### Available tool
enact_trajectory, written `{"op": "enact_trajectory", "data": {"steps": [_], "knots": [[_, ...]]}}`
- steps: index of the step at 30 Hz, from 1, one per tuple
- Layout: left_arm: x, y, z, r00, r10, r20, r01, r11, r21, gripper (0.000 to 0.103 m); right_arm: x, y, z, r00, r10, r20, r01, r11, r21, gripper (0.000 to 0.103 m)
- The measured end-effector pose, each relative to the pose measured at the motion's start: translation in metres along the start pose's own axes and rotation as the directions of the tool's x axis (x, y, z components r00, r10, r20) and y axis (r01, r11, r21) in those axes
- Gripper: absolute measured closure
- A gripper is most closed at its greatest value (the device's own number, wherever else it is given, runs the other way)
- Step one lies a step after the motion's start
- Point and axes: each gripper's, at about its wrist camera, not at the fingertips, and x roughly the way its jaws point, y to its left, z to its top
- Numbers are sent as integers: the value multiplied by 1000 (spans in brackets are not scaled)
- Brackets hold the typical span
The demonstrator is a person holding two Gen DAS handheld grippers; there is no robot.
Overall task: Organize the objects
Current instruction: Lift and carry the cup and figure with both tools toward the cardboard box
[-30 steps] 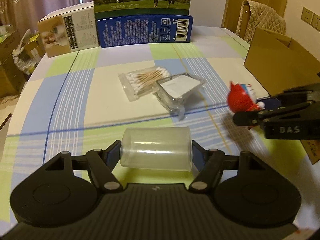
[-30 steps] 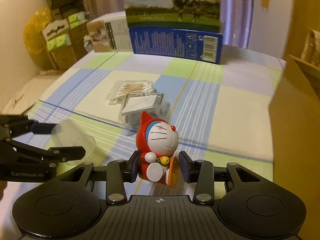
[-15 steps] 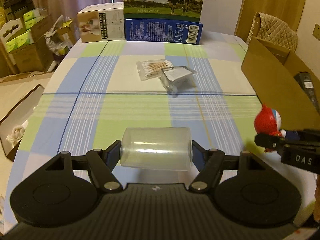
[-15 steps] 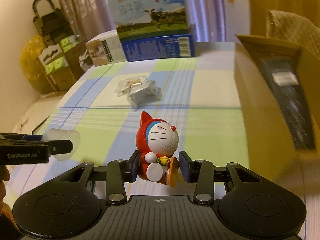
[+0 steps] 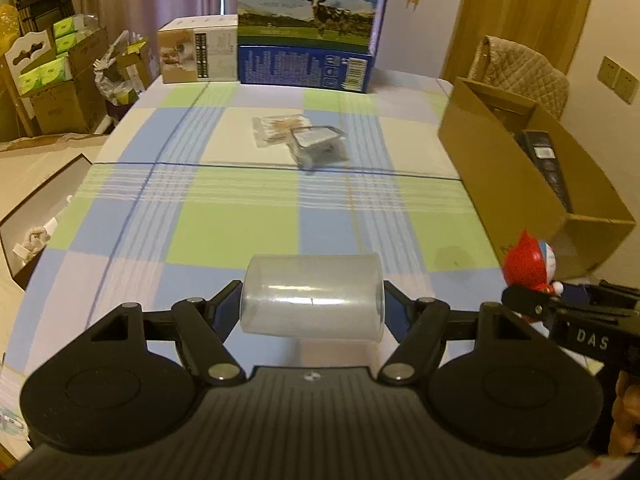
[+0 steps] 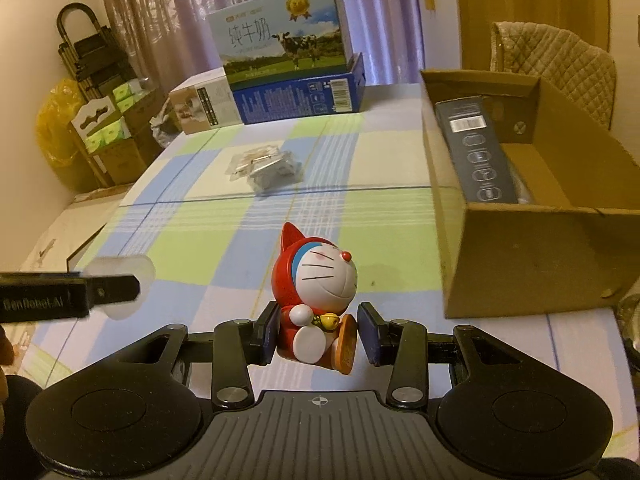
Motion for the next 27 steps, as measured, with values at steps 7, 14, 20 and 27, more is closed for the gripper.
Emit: {"op": "enact_trajectory", "data": {"steps": [7,14,20,27], "knots": [[-11,-18,-10,999,-37,10,37,999,-5,35,-24,-2,0,1000,-19,25,19,1000,-13,64],[-17,-30,-8,998,-56,8,56,998,29,35,-37,-6,0,999,-32,31,32,999,-12,64],[-20,-38,-7,998,-61,14,60,997,49,35,-42,-10,-2,999,-29,38,30,999,-12,64],[-23,-50,-8,998,-68,12,66,995,76,35,-52,-17,-4,998,-39,52,39,999,1,64]]}}
